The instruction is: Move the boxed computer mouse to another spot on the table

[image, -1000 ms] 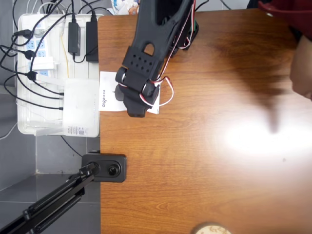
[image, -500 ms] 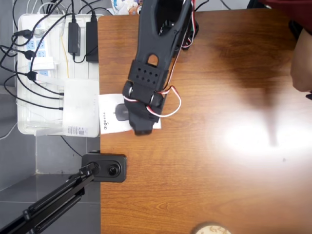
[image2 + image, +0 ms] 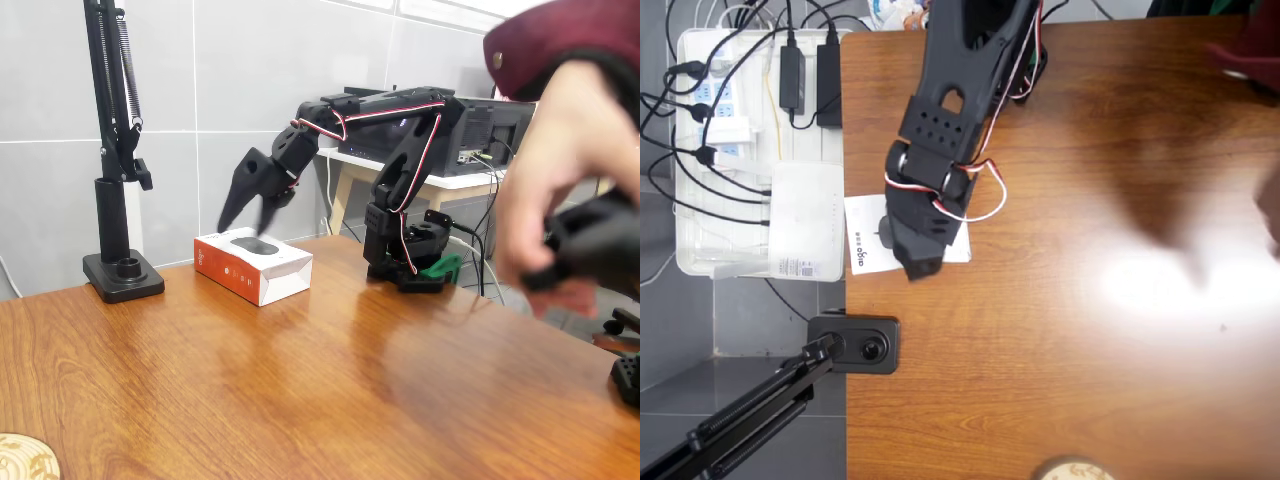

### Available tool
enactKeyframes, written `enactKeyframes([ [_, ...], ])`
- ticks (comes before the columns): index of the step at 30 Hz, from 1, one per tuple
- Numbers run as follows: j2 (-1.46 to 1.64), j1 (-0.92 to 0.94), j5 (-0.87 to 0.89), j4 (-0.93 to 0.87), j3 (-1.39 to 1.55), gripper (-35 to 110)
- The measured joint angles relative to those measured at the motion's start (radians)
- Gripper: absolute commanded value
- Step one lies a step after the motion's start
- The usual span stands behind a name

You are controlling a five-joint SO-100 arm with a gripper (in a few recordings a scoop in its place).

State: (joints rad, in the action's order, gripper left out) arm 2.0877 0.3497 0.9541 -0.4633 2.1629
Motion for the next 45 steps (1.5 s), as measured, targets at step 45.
enactKeyframes([
  [45, 0.793, -0.166, -0.615, 2.235, 0.626, 0],
])
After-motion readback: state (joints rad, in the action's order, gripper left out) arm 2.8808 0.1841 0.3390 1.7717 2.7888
